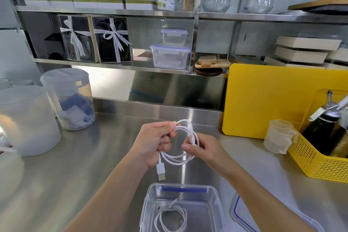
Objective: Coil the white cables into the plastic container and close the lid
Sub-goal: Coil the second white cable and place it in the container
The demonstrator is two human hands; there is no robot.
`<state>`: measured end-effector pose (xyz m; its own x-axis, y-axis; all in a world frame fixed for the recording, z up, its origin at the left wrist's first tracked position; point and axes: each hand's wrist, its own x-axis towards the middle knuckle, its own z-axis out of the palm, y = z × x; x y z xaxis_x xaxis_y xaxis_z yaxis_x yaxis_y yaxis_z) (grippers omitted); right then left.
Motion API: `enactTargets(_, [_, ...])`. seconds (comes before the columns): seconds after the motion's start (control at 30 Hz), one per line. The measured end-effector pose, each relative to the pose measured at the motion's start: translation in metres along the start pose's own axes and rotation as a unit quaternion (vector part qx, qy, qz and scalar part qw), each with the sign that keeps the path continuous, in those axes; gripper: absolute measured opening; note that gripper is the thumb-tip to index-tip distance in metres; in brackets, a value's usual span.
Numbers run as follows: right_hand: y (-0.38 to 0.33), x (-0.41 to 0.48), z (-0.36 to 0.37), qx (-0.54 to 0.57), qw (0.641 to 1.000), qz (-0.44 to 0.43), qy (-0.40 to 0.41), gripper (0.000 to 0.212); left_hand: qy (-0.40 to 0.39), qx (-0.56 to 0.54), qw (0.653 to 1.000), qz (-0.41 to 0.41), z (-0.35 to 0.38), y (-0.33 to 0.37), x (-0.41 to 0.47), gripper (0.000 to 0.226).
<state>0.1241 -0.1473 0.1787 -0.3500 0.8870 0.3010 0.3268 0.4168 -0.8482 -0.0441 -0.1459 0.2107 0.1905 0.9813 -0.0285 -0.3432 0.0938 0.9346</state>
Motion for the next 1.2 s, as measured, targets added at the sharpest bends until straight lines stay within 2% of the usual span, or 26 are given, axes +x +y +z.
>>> enactTargets(0.07, [0.001,-0.001,-0.007,-0.002,1.000,-0.003,-0.028,0.040,0.008,0.008,1.000,0.006,-0.002,0.003,0.000,0.018])
enactTargets(0.2, [0.006,-0.006,-0.027,-0.015,1.000,-0.005,0.013,0.038,0.030,-0.007,0.999,0.011,-0.011,0.011,-0.001,0.017])
enactTargets(0.3, [0.006,-0.011,-0.035,-0.042,0.999,0.008,0.019,0.021,0.034,-0.008,0.999,0.015,-0.012,0.012,-0.004,0.015])
enactTargets(0.37, [0.007,-0.011,-0.036,-0.055,0.998,0.021,0.009,0.019,0.046,-0.010,0.999,0.019,-0.010,0.011,-0.004,0.015])
enactTargets(0.47, [-0.002,-0.007,-0.036,-0.011,0.998,0.055,-0.019,0.019,0.069,-0.004,0.997,0.029,-0.008,0.014,-0.004,0.014])
enactTargets(0.57, [-0.017,-0.002,-0.027,0.080,0.993,0.063,-0.059,0.034,0.076,0.025,0.996,0.034,-0.001,0.011,-0.006,0.014])
enactTargets(0.6, [-0.021,0.000,-0.022,0.101,0.991,0.055,-0.061,0.034,0.075,0.030,0.996,0.033,0.002,0.009,-0.007,0.014])
enactTargets(0.7, [-0.028,0.006,-0.005,0.097,0.995,0.040,-0.003,0.016,0.078,0.018,0.997,0.017,0.007,0.002,-0.008,0.017])
enactTargets(0.87, [-0.024,0.005,0.003,0.097,0.994,0.037,0.044,0.013,0.075,0.032,0.997,-0.005,0.008,0.001,-0.014,0.017])
enactTargets(0.97, [-0.023,0.005,0.005,0.086,0.993,0.032,0.079,0.014,0.050,0.073,0.996,-0.017,0.007,0.004,-0.017,0.017])
enactTargets(1.07, [-0.023,0.005,0.004,0.089,0.991,0.046,0.093,0.017,0.006,0.117,0.991,-0.066,0.002,0.008,-0.017,0.029])
enactTargets(1.13, [-0.023,0.004,0.000,0.098,0.988,0.065,0.099,0.019,-0.013,0.167,0.979,-0.114,-0.006,0.012,-0.017,0.035])
enactTargets(1.2, [-0.020,0.002,-0.006,0.107,0.985,0.080,0.111,0.021,-0.020,0.249,0.960,-0.131,-0.016,0.017,-0.018,0.030])
